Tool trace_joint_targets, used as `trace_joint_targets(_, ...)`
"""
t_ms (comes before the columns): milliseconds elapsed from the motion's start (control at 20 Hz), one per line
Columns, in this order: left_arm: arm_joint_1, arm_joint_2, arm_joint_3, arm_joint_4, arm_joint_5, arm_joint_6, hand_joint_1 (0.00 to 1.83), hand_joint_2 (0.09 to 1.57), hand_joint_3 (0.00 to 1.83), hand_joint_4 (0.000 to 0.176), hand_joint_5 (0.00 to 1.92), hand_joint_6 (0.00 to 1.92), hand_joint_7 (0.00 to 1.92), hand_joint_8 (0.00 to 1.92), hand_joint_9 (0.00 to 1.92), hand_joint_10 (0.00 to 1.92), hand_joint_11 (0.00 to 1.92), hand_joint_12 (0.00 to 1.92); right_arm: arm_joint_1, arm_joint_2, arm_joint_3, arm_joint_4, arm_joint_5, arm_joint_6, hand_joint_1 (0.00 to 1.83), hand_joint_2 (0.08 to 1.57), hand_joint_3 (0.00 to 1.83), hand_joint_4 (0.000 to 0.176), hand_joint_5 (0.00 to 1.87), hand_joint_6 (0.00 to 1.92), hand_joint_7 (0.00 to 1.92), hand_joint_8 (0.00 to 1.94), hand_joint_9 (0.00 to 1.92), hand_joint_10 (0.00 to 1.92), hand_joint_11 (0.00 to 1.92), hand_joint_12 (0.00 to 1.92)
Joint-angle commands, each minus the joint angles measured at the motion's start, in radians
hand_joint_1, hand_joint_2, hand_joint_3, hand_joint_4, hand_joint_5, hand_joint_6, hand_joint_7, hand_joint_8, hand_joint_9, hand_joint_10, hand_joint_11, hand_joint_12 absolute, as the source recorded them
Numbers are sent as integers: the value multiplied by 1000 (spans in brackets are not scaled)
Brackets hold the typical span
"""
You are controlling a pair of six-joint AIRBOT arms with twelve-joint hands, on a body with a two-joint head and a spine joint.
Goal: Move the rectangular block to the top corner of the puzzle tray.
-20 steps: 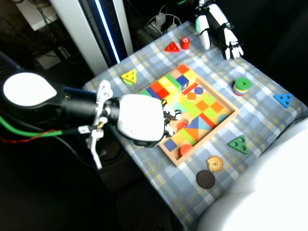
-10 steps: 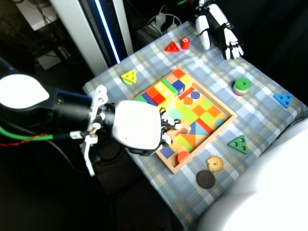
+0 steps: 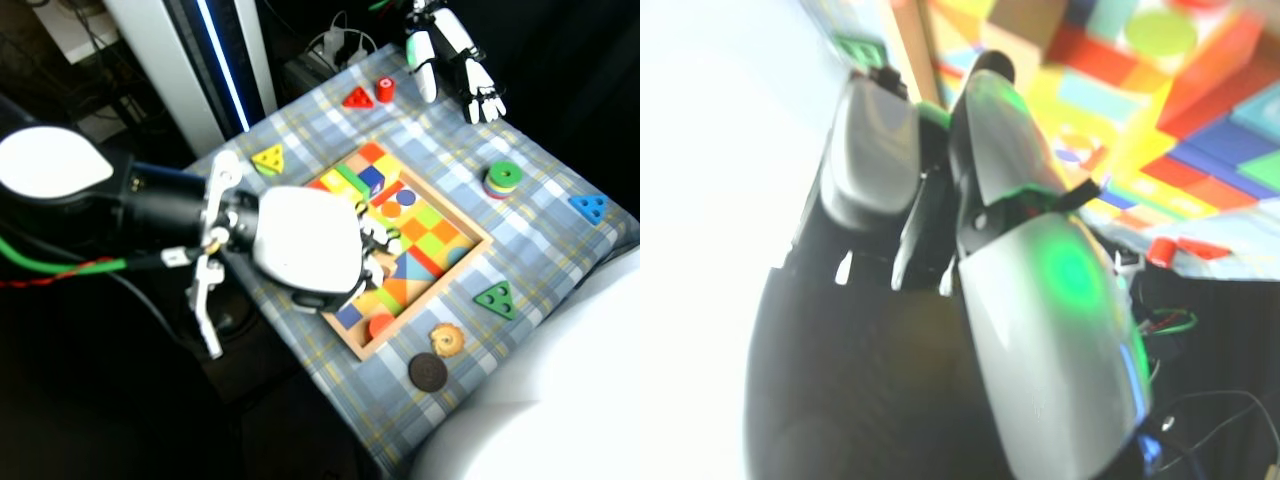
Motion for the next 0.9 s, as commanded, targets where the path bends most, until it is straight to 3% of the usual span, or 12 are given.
trace_joint_targets(0, -7, 7, 0, 42, -114, -7, 612, 1415, 0, 55, 389, 1, 239, 4, 132, 5, 0, 0, 24, -1, -9, 48, -4, -8, 1587, 1207, 0, 0, 446, 0, 1227, 1941, 1418, 1921, 1488, 1921)
trace_joint_targets(100, -6, 8, 0, 42, -115, -7, 668, 1408, 0, 54, 383, 1, 234, 2, 130, 3, 0, 0, 36, 0, -25, 43, -4, -12, 1595, 1208, 0, 12, 466, 4, 1245, 1941, 1420, 1921, 1492, 1921)
trace_joint_targets(150, -6, 8, 1, 42, -114, -7, 671, 1406, 0, 70, 377, 0, 232, 1, 127, 2, 0, 0, 39, 6, -31, 42, -4, -13, 1587, 1209, 0, 35, 462, 2, 1221, 1941, 1408, 1921, 1468, 1921)
trace_joint_targets(200, -6, 8, 2, 40, -113, -7, 691, 1404, 0, 62, 381, 2, 229, 0, 125, 1, 0, 0, 39, 14, -35, 42, -5, -10, 1616, 1200, 0, 49, 468, 2, 1224, 1941, 1408, 1921, 1294, 1921)
trace_joint_targets(350, -6, 10, 1, 36, -112, -7, 690, 1405, 0, 53, 388, 2, 226, 1, 121, 0, 0, 0, 39, 51, -47, 24, -18, 7, 1610, 1204, 0, 8, 447, 1, 1182, 1941, 1384, 1921, 1298, 1921)
trace_joint_targets(400, -5, 10, 1, 36, -112, -7, 668, 1411, 1, 63, 376, 1, 218, 0, 116, 0, 0, 0, 36, 60, -52, 23, -24, 7, 1620, 1196, 0, 2, 464, 6, 1182, 1941, 1380, 1921, 1317, 1921)
trace_joint_targets(500, -4, 11, 0, 36, -112, -7, 694, 1407, 0, 57, 389, 7, 220, 1, 118, 1, 0, 0, 34, 72, -62, -4, -38, 7, 1559, 1223, 8, 16, 446, 4, 1205, 1941, 1403, 1921, 1444, 1921)
trace_joint_targets(600, -4, 11, 0, 36, -111, -7, 734, 1390, 0, 52, 396, 5, 232, 4, 136, 7, 0, 0, 22, 77, -66, -24, -50, 8, 1539, 1234, 11, 4, 431, 0, 1201, 1941, 1405, 1921, 1471, 1921)
trace_joint_targets(650, -4, 11, 1, 36, -109, -7, 743, 1389, 0, 56, 395, 4, 231, 3, 136, 6, 0, 0, 15, 77, -66, -24, -52, 8, 1509, 1241, 10, 30, 427, 0, 1182, 1941, 1378, 1921, 1444, 1921)
trace_joint_targets(700, -5, 11, 1, 36, -107, -7, 729, 1391, 0, 61, 385, 1, 224, 1, 130, 3, 0, 0, 5, 77, -65, -24, -55, 10, 1504, 1239, 7, 38, 426, 0, 1187, 1941, 1374, 1921, 1441, 1921)
trace_joint_targets(750, -5, 11, 1, 36, -107, -7, 679, 1399, 1, 72, 385, 1, 227, 1, 131, 3, 0, 0, -7, 77, -62, -24, -55, 13, 1559, 1239, 4, 14, 419, 0, 1217, 1941, 1401, 1921, 1460, 1921)
trace_joint_targets(850, -5, 11, 1, 36, -107, -7, 675, 1403, 2, 81, 378, 0, 229, 0, 133, 2, 0, 0, -31, 66, -56, -24, -56, 14, 1641, 1215, 0, 14, 417, 0, 1205, 1941, 1393, 1921, 1457, 1921)
